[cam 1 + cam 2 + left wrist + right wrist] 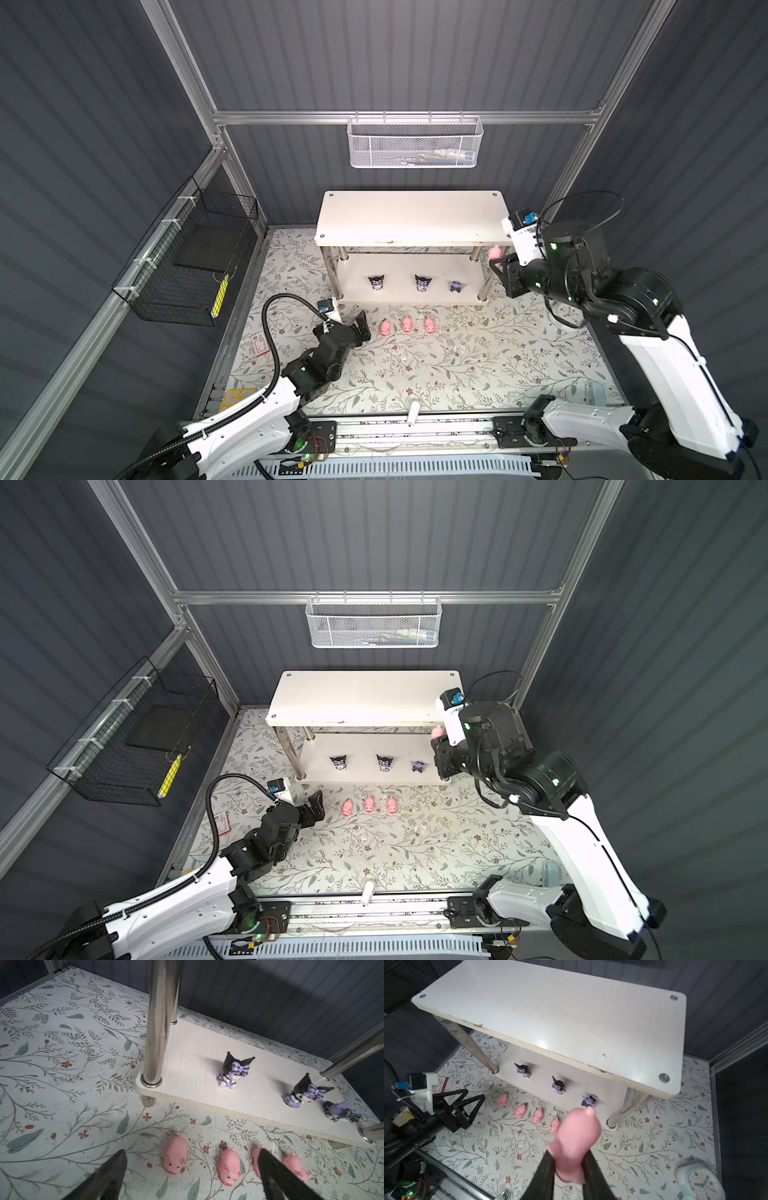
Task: Place and organize the plastic toys onto the shelf
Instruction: 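Lift the pink pig with the right gripper up over the top shelf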
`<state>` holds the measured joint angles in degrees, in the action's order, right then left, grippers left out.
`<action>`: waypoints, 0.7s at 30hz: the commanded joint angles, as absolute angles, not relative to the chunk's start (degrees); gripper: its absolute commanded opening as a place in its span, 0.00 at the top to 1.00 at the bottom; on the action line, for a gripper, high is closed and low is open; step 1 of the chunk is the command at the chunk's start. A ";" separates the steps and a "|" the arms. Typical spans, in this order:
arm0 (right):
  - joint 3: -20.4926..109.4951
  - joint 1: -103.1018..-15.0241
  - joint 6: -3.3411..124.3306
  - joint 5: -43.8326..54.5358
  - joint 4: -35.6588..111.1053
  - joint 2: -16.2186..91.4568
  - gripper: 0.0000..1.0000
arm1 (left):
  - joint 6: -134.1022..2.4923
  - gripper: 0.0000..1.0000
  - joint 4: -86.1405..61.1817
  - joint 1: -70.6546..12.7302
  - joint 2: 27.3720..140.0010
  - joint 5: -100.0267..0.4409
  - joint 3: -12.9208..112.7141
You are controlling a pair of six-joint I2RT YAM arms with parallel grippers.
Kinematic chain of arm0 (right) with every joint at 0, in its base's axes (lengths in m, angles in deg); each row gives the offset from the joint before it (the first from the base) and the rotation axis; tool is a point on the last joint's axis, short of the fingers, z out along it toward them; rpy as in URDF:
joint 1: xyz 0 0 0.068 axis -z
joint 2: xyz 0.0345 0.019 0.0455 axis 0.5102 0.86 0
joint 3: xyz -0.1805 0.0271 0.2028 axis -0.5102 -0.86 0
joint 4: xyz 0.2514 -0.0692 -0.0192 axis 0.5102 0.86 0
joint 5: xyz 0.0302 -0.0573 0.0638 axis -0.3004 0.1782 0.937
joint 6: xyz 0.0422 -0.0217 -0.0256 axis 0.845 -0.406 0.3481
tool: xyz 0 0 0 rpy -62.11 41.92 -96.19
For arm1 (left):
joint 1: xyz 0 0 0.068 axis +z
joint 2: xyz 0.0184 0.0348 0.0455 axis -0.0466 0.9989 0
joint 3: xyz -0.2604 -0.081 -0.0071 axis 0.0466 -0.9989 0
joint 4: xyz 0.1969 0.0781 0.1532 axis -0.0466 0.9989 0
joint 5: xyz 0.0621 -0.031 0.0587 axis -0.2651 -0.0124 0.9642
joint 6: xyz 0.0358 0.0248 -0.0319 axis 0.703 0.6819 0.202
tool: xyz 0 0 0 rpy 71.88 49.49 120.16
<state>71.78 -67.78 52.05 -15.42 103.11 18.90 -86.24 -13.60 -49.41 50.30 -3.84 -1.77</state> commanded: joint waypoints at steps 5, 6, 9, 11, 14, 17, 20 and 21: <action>74.38 -61.35 45.18 -11.26 94.78 23.75 0.76 | -85.32 0.02 -15.98 -48.82 49.62 -4.96 -3.28; 74.58 -60.19 44.74 -9.61 93.74 24.38 0.76 | -85.33 0.02 -15.97 -48.81 49.66 -4.97 -3.29; 76.14 -56.90 43.78 -5.57 92.76 26.77 0.76 | -85.32 0.02 -15.73 -48.68 49.29 -5.17 -3.25; 77.45 -54.59 43.93 -2.93 92.54 28.42 0.76 | -85.24 0.02 -15.60 -48.57 48.98 -5.13 -3.20; 79.76 -51.44 44.03 0.46 93.28 31.05 0.76 | -85.15 0.01 -14.99 -48.42 48.54 -5.18 -3.03; 81.14 -49.41 43.45 3.00 93.94 33.09 0.76 | -85.32 0.01 -14.84 -48.34 48.02 -5.17 -3.29; 81.74 -47.39 43.54 5.50 94.41 34.66 0.76 | -85.72 0.01 -14.85 -48.29 47.98 -5.13 -3.55; 81.48 -46.63 43.73 6.44 94.17 35.05 0.76 | -85.76 0.01 -14.92 -48.24 48.08 -5.16 -3.51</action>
